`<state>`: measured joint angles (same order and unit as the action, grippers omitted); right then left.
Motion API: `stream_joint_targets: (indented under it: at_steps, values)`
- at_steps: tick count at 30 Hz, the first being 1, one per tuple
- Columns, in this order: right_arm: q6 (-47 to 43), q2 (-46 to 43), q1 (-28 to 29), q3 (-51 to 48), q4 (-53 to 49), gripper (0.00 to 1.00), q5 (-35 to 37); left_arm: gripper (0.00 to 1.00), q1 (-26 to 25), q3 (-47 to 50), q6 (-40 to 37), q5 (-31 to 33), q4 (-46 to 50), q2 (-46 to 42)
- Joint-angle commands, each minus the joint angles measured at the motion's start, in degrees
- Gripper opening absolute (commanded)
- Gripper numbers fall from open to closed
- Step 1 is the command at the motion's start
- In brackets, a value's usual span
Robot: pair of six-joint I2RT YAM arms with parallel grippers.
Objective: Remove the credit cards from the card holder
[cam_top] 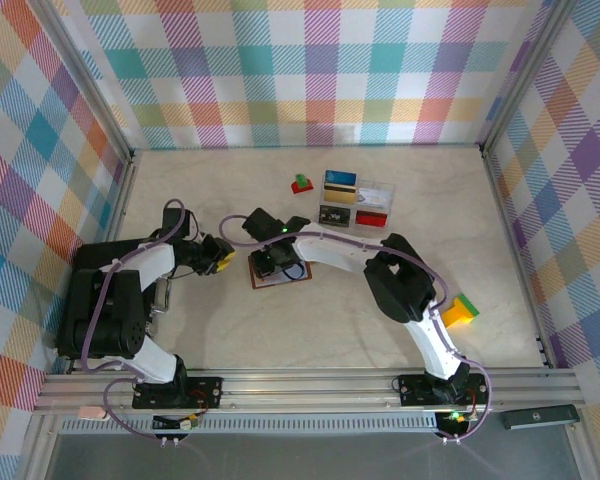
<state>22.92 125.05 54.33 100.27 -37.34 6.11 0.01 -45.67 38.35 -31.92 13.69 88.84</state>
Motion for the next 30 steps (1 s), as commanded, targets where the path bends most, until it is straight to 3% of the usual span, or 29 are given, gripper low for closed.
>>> stream_joint_targets:
  at_steps: [1, 9, 15, 30]
  values:
    - [-3.9, 2.8, 0.5, 3.5, -6.3, 0.45, 2.4, 0.30, 1.7, 1.0, 0.4, -0.4, 3.6, -1.7]
    - [-3.5, 7.3, 0.9, 7.5, -10.2, 0.46, 4.1, 0.32, 2.2, 1.4, -0.3, -0.9, 3.7, -1.2]
    - [-2.6, 7.2, 0.8, 5.9, -9.4, 0.38, 3.8, 0.32, 2.2, 1.4, -0.7, -1.2, 3.8, -0.9]
    - [-0.3, 2.1, -1.6, 0.1, -2.0, 0.24, -4.8, 0.32, 2.1, 1.3, -1.4, -1.5, 4.7, -1.4]
